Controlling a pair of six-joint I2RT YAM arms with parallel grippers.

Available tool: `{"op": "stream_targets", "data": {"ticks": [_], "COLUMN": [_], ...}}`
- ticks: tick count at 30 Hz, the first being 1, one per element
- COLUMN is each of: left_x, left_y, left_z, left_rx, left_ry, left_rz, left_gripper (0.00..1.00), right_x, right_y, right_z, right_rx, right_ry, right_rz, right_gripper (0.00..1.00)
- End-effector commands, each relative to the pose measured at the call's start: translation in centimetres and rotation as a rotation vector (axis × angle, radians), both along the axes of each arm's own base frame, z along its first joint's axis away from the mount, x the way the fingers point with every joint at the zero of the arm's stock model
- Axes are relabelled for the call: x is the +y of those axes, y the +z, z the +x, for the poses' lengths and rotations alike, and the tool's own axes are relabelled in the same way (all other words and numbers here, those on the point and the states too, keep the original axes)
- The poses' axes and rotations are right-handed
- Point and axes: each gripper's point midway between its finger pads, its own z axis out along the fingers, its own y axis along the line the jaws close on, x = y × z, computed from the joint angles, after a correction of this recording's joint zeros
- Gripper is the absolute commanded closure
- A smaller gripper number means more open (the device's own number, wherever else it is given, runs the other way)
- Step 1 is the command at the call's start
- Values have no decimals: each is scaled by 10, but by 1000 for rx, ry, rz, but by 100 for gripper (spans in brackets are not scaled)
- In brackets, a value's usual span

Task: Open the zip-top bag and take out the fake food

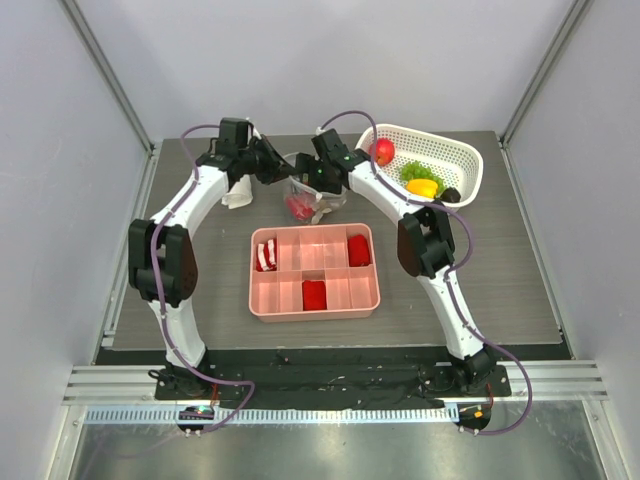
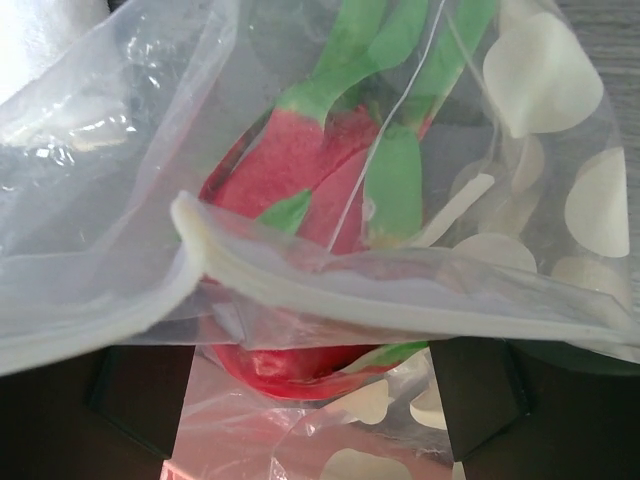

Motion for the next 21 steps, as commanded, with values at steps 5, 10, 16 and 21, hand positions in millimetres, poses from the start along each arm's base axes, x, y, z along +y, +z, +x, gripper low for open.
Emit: {"op": "stream_targets", "data": {"ticks": [5, 10, 16, 21], "left_x": [7, 4, 1, -6], "left_y": [26, 25, 21, 24], "left_z": [-3, -2, -8, -14], "left_rx": [-56, -65, -60, -67], "left_ry": [-8, -26, -43, -56], "left_rz": [0, -8, -12, -10], "left_gripper": [100, 100, 100, 100], "right_x": [-18, -33, -43, -33], "right_y": [30, 79, 116, 163], "right_z": [7, 5, 8, 17], "right_rx": [-92, -114, -136, -187], "right_ry": [-3, -44, -139, -166], "right_rz": [-60, -34, 50, 196], "right_gripper": [88, 99, 99, 99]}}
